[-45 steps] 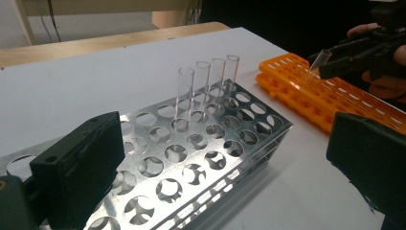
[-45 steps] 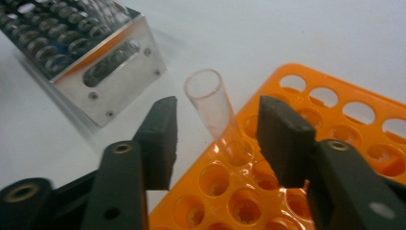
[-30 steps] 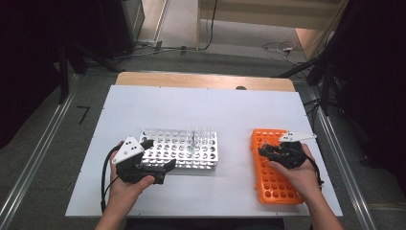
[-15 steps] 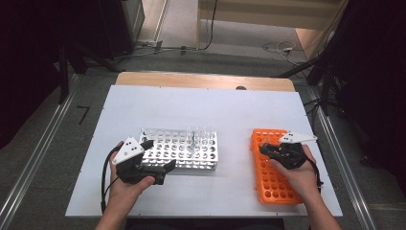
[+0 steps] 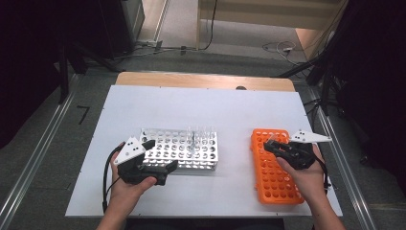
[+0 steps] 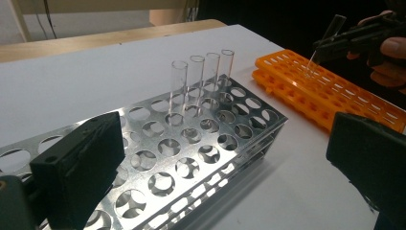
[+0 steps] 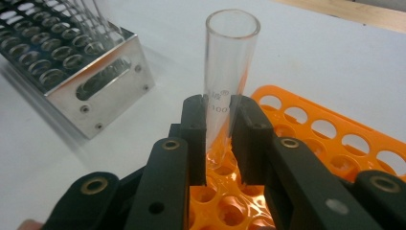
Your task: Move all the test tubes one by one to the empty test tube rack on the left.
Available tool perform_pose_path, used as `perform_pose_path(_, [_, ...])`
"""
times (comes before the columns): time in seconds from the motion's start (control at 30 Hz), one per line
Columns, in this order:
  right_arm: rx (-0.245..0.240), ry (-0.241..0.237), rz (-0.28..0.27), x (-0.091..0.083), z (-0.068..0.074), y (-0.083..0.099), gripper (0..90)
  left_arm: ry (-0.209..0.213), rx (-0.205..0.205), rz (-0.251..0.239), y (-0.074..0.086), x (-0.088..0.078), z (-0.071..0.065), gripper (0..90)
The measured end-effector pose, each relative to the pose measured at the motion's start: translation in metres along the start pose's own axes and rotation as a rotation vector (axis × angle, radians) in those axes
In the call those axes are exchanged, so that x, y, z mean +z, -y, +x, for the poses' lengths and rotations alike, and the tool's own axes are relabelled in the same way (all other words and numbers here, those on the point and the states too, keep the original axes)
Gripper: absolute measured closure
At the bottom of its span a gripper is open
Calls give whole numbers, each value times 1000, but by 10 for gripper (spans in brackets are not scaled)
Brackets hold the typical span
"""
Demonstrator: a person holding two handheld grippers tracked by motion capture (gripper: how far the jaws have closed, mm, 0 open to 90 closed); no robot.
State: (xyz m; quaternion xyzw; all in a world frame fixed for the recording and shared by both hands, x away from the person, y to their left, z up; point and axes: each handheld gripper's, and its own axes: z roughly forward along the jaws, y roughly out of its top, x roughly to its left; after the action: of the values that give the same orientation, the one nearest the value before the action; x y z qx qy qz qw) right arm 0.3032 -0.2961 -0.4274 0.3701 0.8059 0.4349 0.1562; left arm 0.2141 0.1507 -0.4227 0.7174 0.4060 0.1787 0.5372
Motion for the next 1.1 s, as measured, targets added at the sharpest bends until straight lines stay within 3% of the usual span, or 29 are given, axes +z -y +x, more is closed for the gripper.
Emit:
perform_pose_path(0.43, [-39,-98,-29,-5,28,-8,737,33,22,-4,-6,5,-11,0])
perform_pose_path(1.1, [-119,-265,-16,9,81,-16,737,120,58,0,-15,21,-38,5])
